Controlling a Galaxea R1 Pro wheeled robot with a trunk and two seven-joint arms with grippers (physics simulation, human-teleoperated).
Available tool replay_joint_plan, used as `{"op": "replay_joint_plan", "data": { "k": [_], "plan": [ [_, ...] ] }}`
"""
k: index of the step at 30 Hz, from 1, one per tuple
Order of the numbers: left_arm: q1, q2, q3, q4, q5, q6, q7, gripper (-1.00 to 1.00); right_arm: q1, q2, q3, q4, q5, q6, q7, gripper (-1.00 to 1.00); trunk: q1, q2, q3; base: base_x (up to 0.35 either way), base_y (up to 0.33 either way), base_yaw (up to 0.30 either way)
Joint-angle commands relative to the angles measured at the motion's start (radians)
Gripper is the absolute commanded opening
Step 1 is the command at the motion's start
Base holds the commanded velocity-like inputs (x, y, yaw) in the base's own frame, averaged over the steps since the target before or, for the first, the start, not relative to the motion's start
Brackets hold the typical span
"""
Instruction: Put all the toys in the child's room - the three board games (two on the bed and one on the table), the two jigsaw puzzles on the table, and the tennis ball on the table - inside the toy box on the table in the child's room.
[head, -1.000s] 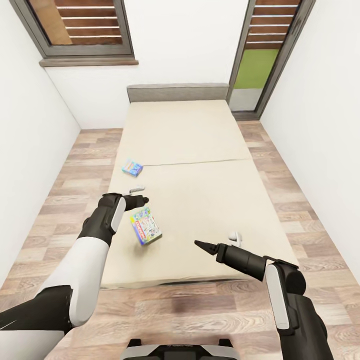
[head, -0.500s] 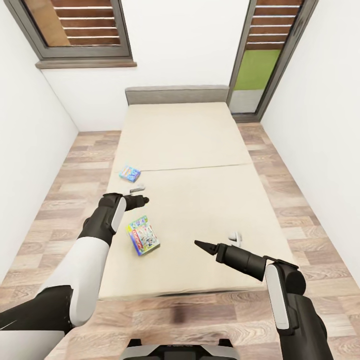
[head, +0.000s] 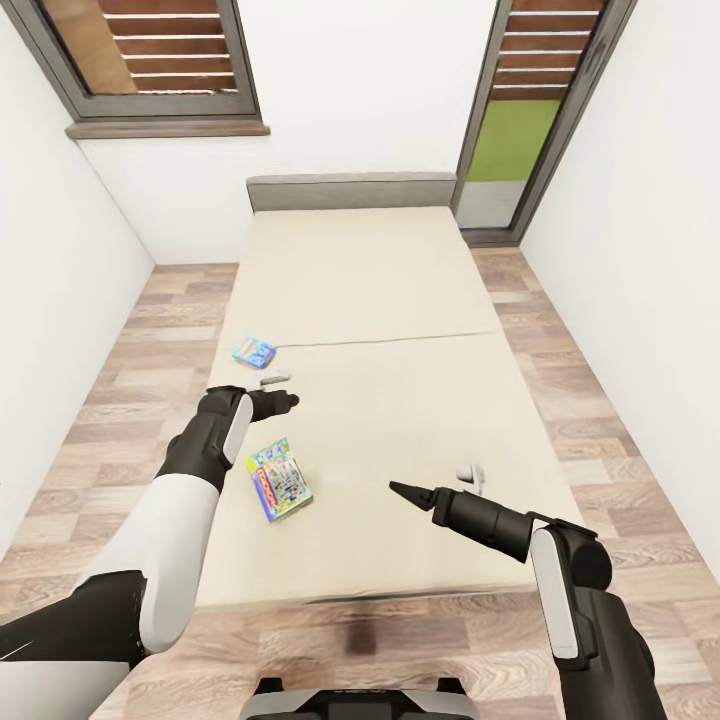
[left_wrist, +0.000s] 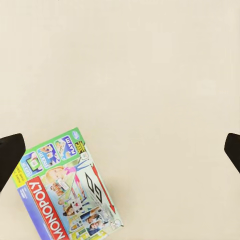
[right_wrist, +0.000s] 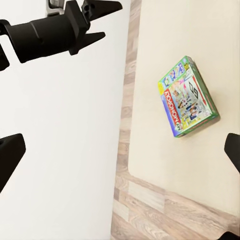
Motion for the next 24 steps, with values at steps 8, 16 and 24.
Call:
{"op": "replay_joint_plan", "data": {
  "k": [8, 16, 24],
  "plan": [
    [-0.001, -0.001, 0.004, -0.001, 0.0, 0.004, 0.0, 1.0, -0.001, 0.001, 0.0, 0.001, 0.008, 0.005, -0.004, 1.0, 0.001, -0.002, -0.001, 0.042, -0.002, 0.098],
    [-0.001, -0.001, 0.003, -0.001, 0.0, 0.005, 0.0, 1.0, -0.001, 0.001, 0.0, 0.002, 0.008, 0.004, -0.017, 1.0, 0.001, -0.002, -0.001, 0.026, 0.0, 0.043],
    [-0.001, -0.001, 0.003, -0.001, 0.0, 0.003, 0.002, 1.0, -0.001, 0.001, 0.0, 0.002, 0.008, 0.003, -0.019, 1.0, 0.001, -0.002, -0.001, 0.077, 0.0, 0.006]
  ]
}}
